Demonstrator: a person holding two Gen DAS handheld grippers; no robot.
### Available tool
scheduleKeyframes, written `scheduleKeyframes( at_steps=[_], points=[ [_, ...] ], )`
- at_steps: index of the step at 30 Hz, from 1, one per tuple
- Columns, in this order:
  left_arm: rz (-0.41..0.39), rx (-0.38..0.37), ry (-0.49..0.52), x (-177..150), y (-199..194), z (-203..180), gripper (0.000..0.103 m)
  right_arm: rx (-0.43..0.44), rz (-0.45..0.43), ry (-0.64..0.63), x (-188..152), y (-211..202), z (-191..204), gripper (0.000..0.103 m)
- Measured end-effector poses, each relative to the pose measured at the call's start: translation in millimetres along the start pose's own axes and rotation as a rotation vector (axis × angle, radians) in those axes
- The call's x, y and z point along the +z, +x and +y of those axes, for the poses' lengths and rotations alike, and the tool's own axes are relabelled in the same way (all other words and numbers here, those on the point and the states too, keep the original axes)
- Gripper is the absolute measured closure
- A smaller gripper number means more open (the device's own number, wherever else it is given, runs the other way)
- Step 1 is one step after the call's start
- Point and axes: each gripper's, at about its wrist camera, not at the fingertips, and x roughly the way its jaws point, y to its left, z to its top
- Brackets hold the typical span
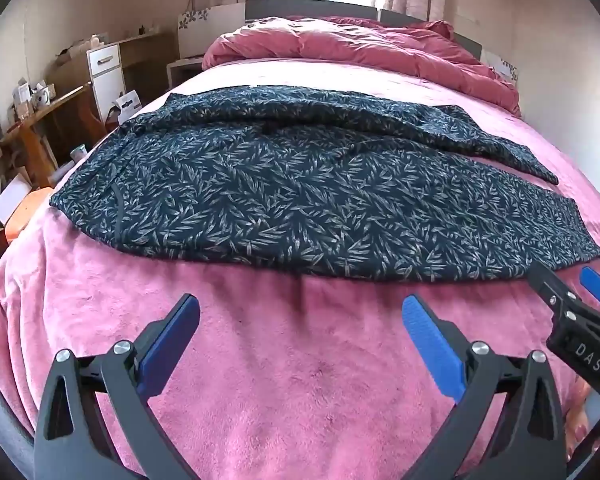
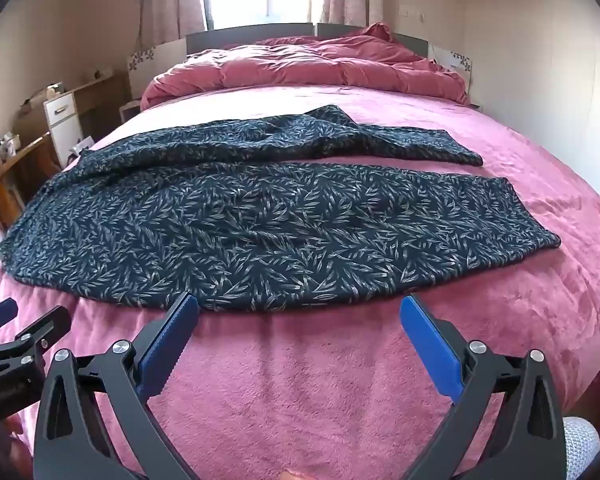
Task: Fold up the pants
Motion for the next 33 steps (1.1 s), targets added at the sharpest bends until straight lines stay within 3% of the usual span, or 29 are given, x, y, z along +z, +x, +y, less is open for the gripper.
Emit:
scheduleKeyframes(
  at_steps=[33],
  points=[
    [0.026, -0.005, -0.008, -0.5, 6.8, 2.2, 0.002, -0.001, 0.004, -0.007, -2.6, 1.2, 3.2, 0.003]
  ],
)
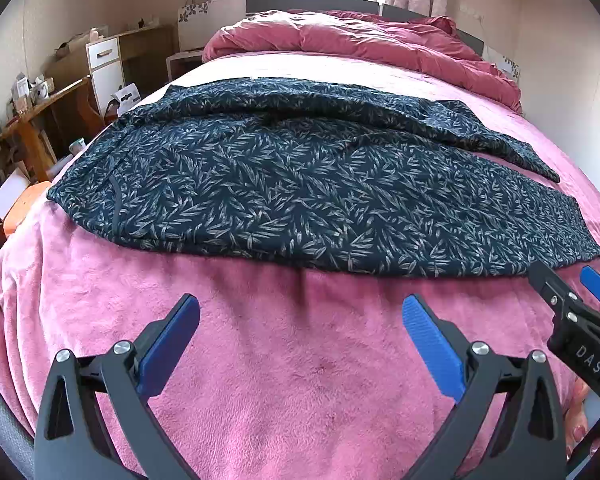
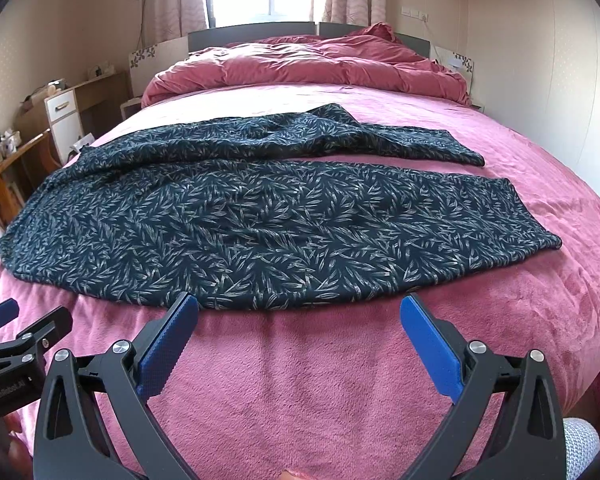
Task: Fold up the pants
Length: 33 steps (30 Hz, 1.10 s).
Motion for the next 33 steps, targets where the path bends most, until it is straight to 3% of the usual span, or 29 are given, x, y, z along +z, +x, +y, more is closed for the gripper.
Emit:
scheduleKeyframes(
  at_steps=[33],
  points=[
    [0.023, -0.006, -0.009, -3.1, 4.9, 1.4, 0.002, 0.002, 0.0, -0.007, 1.2, -0.9, 1.5, 0.003]
  ],
)
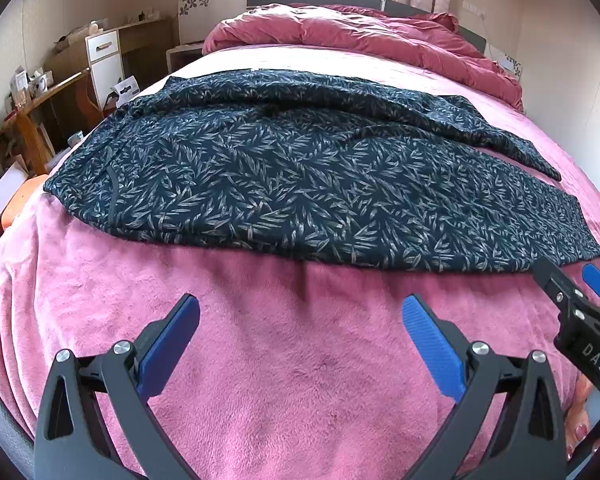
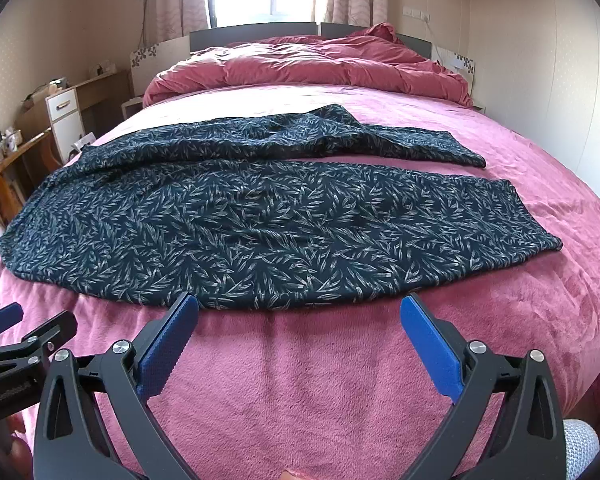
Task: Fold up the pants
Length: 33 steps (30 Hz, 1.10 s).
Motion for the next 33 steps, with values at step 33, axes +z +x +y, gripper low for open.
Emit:
scheduleKeyframes(
  at_steps=[33],
  points=[
    [-0.067, -0.006, -0.541, 38, 37, 184, 0.008, 0.188, 0.109, 0.875, 9, 55, -223, 0.043]
  ],
)
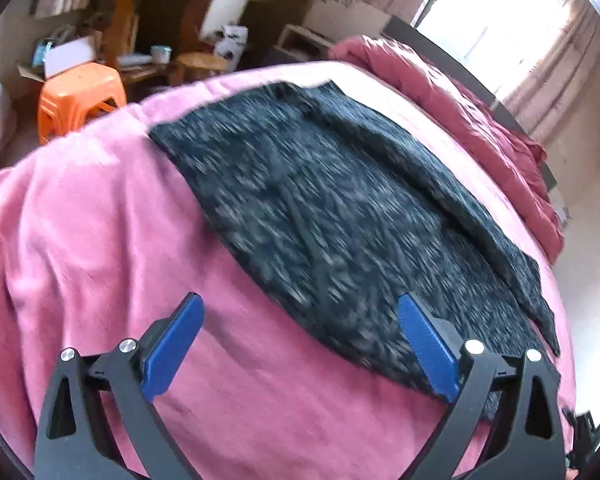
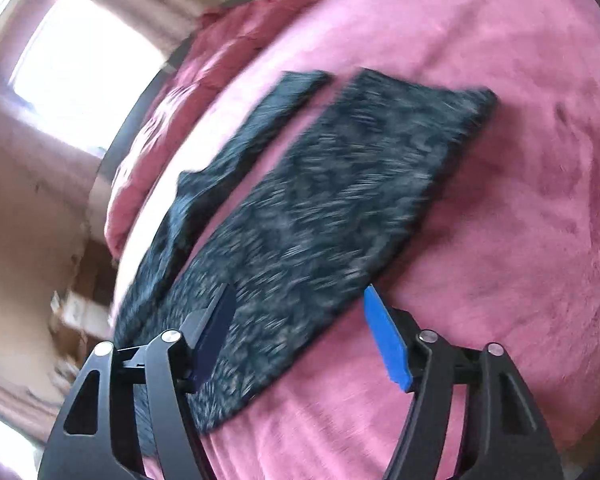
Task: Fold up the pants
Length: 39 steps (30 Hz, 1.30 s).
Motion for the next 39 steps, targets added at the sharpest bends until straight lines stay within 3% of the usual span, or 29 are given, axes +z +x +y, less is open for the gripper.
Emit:
scheduleKeyframes(
  at_steps=[4, 7, 8, 12, 15, 18, 21, 24, 27, 30, 33, 39],
  points=[
    [-0.009, -0.029, -0.068, 13, 14, 18, 0.015, 0.084, 0.014, 0.191, 13, 9, -36, 0.056],
    [-0.023, -0.042, -0.089, 22, 20, 25, 0.03, 0.122, 0.01, 0.229, 23, 17, -43, 0.063],
    [-0.022, -0.052, -0.087, 24, 22, 26, 0.043, 0.13, 0.009, 0.245, 25, 21, -45, 0.064],
    [0.009, -0.099, -0.173, 35, 37, 47, 0.073, 0.137, 0.004, 0.291, 39, 28, -59, 0.079],
    [0.017, -0.122, -0.268, 39, 47, 62, 0.082, 0.117, 0.002, 0.287, 47, 34, -61, 0.086],
    [0.032, -0.131, -0.277, 46, 58, 63, 0.085, 0.08, -0.013, 0.262, 55, 33, -68, 0.097],
    [0.047, -0.118, -0.243, 53, 66, 60, 0.094, 0.068, -0.018, 0.25, 54, 31, -68, 0.098],
    [0.057, -0.125, -0.228, 56, 67, 60, 0.097, 0.032, -0.036, 0.199, 53, 24, -61, 0.099],
    [0.034, -0.107, -0.184, 55, 49, 58, 0.097, 0.001, -0.066, 0.152, 54, 15, -54, 0.099],
    [0.023, -0.135, -0.192, 52, 27, 63, 0.097, -0.01, -0.078, 0.125, 54, 5, -51, 0.099],
    [0.016, -0.166, -0.196, 47, 2, 71, 0.097, -0.021, -0.046, 0.076, 61, -4, -50, 0.099],
    [0.027, -0.155, -0.164, 27, -32, 80, 0.097, -0.042, 0.043, 0.018, 69, -29, -57, 0.099]
  ],
)
